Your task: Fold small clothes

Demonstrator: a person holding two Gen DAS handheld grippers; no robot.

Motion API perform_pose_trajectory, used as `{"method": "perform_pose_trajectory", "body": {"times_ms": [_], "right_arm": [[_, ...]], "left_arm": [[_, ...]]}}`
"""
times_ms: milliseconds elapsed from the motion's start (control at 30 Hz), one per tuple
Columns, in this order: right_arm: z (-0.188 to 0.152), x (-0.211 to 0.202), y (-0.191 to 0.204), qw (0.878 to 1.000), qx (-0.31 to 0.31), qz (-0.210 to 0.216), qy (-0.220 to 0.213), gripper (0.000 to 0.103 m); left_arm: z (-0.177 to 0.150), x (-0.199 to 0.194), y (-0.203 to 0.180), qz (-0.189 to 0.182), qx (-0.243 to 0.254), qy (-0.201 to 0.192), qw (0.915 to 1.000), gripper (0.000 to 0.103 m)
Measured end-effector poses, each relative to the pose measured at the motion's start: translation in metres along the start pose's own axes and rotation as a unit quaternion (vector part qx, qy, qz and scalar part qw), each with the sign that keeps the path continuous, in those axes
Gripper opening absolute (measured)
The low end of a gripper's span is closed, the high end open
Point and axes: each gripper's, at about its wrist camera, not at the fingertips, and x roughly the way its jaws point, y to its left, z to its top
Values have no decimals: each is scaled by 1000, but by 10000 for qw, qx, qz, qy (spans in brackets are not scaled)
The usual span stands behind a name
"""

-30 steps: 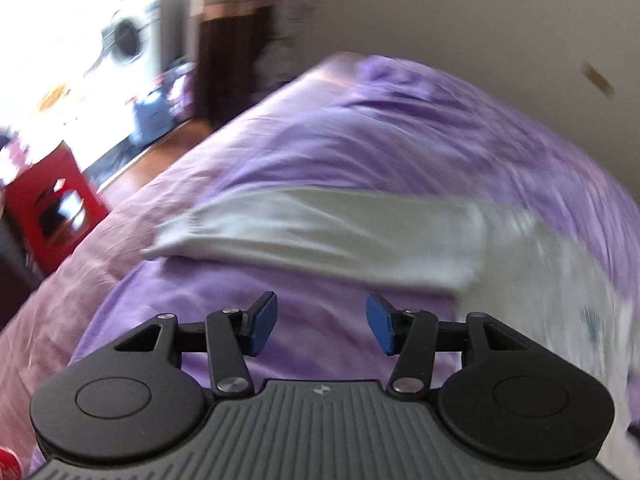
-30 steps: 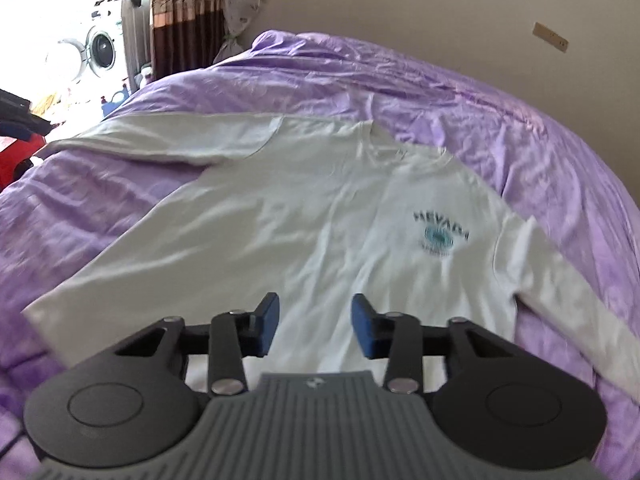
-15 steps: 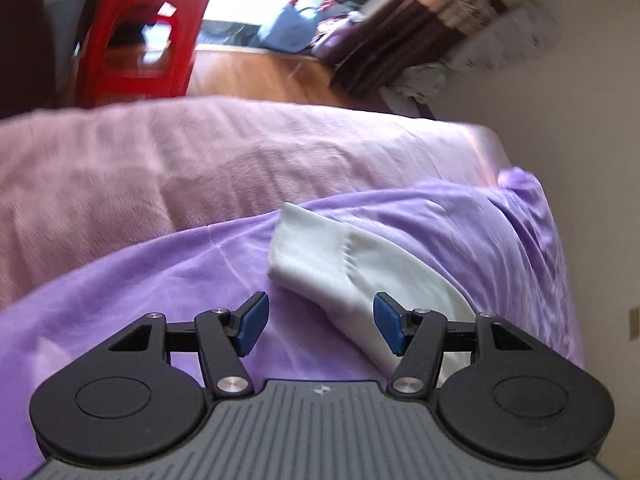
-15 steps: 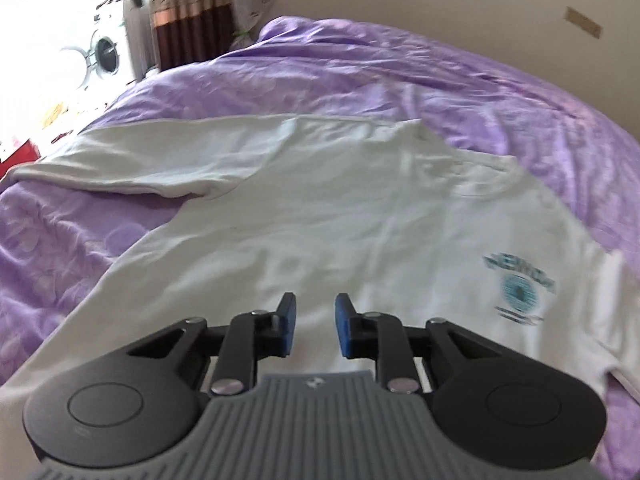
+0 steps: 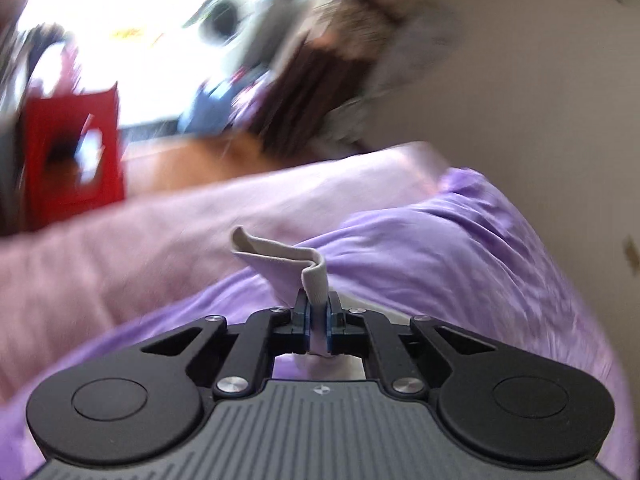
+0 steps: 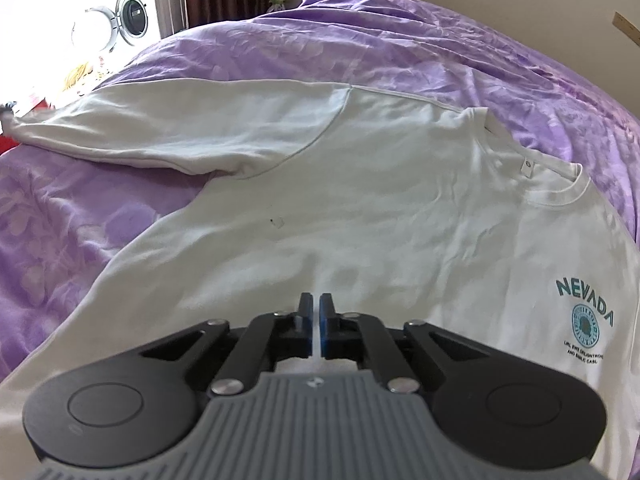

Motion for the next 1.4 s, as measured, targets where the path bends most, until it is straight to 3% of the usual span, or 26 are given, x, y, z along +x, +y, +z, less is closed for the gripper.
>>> {"method": "perform_pose_trajectory", "body": {"times_ms": [133,233,300,400,533,667,767,833,867,933,1000,1133,1267,1333,1400], "right_arm": [[6,-8,0,10000,-20,70,-63,0],[12,-18,0,9999,66,114,-62,0],[16,-25,-1,9998,95,138,-90,0],[18,-38,0,9996,106,131,-218,0],[13,-49,-7,9994,206,-5,-289,0],[-1,-46,-20,9992,392,-50,-75,0],[-13,-40,-27,9989,462,-49,100,0],[-17,-37,-30,9983,553,18,161,6],[-16,-36,-33,9976,669,84,179,8],[-14,-35,-36,9953,920,241,158,30],[-9,-36,-36,9929,1106,424,77,38],[3,-35,-30,9896,1314,582,-6,54],[13,-27,-21,9892,1338,588,-52,49],[17,-20,-14,9892,1321,634,14,27],[18,-13,-11,9888,1301,728,109,22]], "left_arm": [[-20,-20,-91,74,1347,-121,9908,6],[-43,-19,-146,128,1661,198,9858,6],[-62,-18,-174,-185,1747,453,9834,6],[-98,-14,-210,-667,2081,738,9730,6],[-153,10,-233,-1153,2242,1647,9536,7],[-196,41,-228,-1628,2360,2610,9218,22],[-198,37,-221,-1862,2391,2869,9088,33],[-187,25,-215,-2048,2444,2861,9036,42],[-178,19,-214,-2141,2449,2812,9028,45],[-162,5,-207,-2304,2480,2661,9025,52],[-146,-7,-199,-2360,2504,2433,9069,56],[-124,1,-190,-1789,2621,2070,9254,58],[-118,19,-169,-1358,2493,2077,9361,55],[-119,23,-159,-1228,2472,2041,9392,55],[-121,27,-152,-1172,2510,2054,9387,53]]}}
